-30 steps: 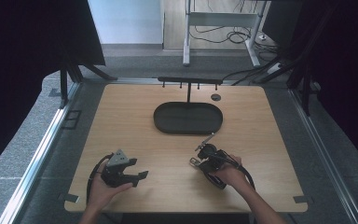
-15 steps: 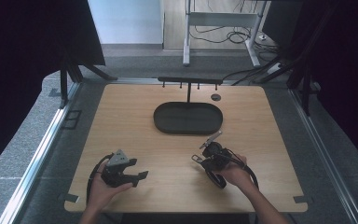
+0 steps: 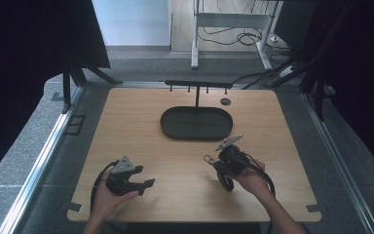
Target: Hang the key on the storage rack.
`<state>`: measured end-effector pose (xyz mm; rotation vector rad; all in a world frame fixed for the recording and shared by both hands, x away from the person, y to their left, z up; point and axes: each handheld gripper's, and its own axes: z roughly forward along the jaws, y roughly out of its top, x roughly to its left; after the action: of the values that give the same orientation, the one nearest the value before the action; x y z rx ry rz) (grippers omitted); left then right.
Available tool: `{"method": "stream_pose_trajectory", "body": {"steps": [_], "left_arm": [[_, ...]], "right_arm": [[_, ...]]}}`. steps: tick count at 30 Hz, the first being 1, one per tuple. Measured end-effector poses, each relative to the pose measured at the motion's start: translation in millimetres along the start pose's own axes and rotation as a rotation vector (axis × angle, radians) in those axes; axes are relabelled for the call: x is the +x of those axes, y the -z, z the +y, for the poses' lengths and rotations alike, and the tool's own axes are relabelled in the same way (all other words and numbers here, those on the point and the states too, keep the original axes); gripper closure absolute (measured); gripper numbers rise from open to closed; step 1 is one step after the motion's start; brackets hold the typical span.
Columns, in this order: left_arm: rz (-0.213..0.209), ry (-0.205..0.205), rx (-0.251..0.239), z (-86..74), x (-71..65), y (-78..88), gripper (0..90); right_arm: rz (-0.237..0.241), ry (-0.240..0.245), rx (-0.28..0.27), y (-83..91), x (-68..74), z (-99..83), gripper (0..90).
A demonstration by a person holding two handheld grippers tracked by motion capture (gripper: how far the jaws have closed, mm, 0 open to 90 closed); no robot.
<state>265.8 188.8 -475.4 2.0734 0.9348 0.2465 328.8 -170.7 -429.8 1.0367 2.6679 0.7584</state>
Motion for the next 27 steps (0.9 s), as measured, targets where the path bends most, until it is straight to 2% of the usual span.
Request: {"method": "stream_pose_trajectory", "body": {"steps": [9, 19, 27], "left_arm": [[-0.007, 0.001, 0.008, -0.1, -0.6, -1.6, 30.5], [-0.009, -0.002, 0.013, -0.1, -1.5, -2.4, 30.4], [-0.010, -0.004, 0.015, -0.1, -2.0, -3.2, 30.4]], "right_arm": [[-0.041, -0.005, -0.084, 14.4, -2.2, 2.0, 80.6], [-0.065, 0.006, -0.136, 23.5, -0.8, 8.1, 80.6], [-0.070, 0.009, -0.155, 29.1, -1.8, 10.1, 80.6]]}}
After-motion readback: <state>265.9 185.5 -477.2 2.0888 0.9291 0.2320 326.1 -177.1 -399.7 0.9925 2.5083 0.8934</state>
